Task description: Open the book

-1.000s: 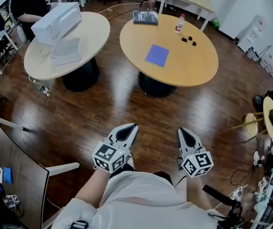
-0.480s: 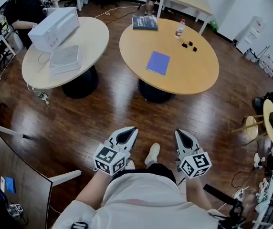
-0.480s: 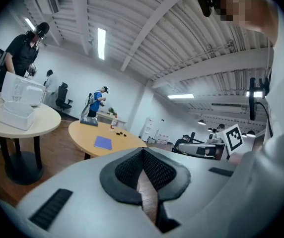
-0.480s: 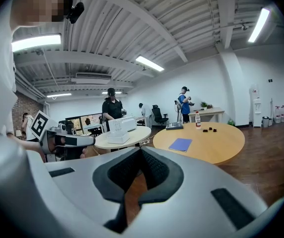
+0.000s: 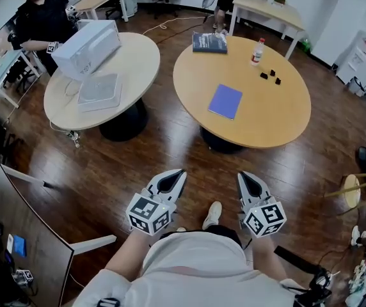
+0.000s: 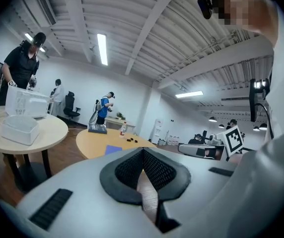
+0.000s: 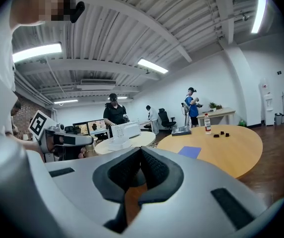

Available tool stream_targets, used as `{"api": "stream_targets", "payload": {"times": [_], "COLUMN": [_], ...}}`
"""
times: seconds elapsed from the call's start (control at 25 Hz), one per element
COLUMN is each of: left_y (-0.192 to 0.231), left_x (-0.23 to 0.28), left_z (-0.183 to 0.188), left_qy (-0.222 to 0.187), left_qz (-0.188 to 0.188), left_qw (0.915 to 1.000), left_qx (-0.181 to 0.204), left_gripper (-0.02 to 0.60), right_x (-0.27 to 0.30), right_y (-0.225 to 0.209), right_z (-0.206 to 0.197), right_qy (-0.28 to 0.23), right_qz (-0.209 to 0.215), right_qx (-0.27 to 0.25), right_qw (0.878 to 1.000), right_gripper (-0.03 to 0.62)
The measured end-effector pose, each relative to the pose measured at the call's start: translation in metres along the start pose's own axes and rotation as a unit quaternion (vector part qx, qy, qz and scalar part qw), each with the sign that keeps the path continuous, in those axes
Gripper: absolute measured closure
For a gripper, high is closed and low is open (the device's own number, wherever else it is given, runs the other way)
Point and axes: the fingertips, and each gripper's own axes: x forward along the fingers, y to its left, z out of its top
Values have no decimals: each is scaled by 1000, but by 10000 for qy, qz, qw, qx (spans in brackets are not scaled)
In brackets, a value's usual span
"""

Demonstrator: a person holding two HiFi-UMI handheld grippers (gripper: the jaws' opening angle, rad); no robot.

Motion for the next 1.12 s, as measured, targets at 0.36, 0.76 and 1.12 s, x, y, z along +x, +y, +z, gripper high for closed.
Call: {"api": "stream_targets", "payload": {"times": [0.36,0.76,1.12], "left_y": [-4,2,58], "left_x": [116,188,224], "left_z": [35,42,38], "left_qy": [1,98,178], "left_qz": [55,205,173], "left_qw": [9999,9997,9996], "left_qx": [122,92,-102], "left_gripper": [571,571,571], "right_x": [35,61,110], "right_y": [-113,-184,-208], "right_z": [31,37,26], "right_qy": [-143,-63,366], "right_qz": [5,88,-99], "right_qx": [166,271,232], "right_qw": [9998,9996,9990], "right_gripper": [589,589,589]}}
